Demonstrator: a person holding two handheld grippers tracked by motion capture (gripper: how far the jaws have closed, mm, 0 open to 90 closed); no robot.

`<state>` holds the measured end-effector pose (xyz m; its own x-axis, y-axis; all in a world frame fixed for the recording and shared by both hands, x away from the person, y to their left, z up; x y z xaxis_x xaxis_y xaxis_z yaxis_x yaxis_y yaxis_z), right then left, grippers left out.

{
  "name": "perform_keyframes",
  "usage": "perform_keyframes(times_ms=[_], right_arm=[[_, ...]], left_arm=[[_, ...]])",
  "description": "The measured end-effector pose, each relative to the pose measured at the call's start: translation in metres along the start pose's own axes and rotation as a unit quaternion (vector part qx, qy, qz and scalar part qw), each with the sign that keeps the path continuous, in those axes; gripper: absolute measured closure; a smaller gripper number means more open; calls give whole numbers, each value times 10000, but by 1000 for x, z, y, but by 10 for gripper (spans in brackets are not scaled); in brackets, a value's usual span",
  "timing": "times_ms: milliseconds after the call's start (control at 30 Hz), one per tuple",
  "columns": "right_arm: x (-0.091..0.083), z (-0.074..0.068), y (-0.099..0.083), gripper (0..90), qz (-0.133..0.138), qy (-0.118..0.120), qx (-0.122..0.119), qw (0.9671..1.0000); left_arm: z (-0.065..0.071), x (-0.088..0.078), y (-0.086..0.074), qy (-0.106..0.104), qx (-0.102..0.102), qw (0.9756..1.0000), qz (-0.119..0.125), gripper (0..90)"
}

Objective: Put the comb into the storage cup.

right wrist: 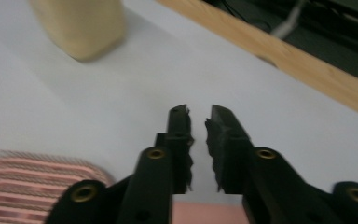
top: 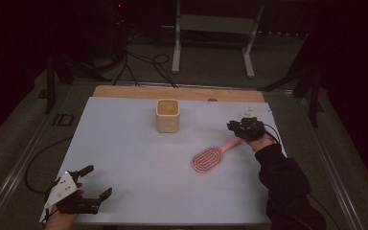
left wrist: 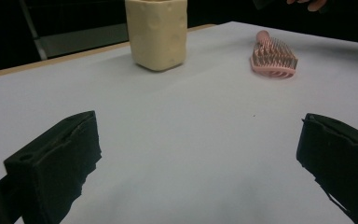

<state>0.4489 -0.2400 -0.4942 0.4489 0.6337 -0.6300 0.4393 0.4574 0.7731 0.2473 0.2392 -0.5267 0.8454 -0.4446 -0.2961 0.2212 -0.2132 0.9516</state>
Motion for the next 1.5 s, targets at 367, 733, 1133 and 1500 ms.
perform_keyframes(times_ms=[367,733,1133,1500], right_arm=[[22,14,-23,900,-893,-320,-67,9955],[30,21,-36,900,-1233,-225,71,9921],[25,17,-43,900,-1320,-172,54,9911],[3,5,-66,900,-1395,-172,94,9900]], left_arm=[[1,0,0,6,27,10000,8,0],[2,-1,0,6,57,10000,13,0],[1,-2,0,24,55,10000,22,0],[0,-4,0,60,43,10000,39,0]])
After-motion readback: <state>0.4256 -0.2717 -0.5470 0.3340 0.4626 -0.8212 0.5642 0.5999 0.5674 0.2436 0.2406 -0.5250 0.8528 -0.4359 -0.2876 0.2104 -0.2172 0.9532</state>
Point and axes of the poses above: each handheld gripper's, and its own axes: x roughly forward along the jaws, y roughly out of its top, z roughly to its right, the point moved 6 cm from there along x, roughly forward along the jaws, and after that the axes turned 15 degrees about y, right-handed, at the moved point
